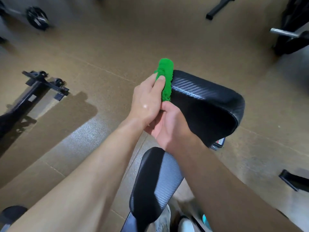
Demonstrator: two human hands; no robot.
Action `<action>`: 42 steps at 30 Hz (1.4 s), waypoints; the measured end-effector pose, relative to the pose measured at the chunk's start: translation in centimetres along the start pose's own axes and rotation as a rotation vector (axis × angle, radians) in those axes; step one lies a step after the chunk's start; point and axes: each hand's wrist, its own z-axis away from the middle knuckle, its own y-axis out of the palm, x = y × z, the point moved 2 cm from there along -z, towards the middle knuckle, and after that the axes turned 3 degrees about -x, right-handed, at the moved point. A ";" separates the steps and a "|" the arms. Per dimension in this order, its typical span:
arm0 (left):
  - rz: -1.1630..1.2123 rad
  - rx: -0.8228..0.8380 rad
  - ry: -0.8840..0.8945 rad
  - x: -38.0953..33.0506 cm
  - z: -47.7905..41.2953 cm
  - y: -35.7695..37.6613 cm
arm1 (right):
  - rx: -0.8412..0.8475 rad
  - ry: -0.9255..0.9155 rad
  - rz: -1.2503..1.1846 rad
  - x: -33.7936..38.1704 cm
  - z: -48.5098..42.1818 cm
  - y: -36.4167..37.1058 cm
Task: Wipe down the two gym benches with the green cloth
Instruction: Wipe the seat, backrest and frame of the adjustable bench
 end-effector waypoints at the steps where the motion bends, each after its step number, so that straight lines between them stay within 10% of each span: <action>1: -0.078 0.016 0.100 -1.1 0.4 0.1 | 0.015 -0.018 -0.035 0.5 0.8 -0.2; 9: -0.721 0.539 0.829 -8.7 3.1 7.5 | -0.111 -0.176 -0.200 4.7 8.8 -5.2; 19: -0.785 0.226 0.565 -6.2 1.5 4.4 | -0.271 -0.086 0.260 5.5 10.0 -3.9; 30: -1.107 0.588 1.155 -8.6 9.0 11.2 | -0.752 0.023 0.170 2.2 17.1 -15.0; 34: -0.669 0.793 0.590 -4.9 15.3 9.5 | -0.742 0.042 0.319 0.3 19.6 -15.6; 42: 0.092 0.438 -0.277 -5.2 25.3 4.3 | -0.374 0.062 0.954 -2.9 24.7 -14.3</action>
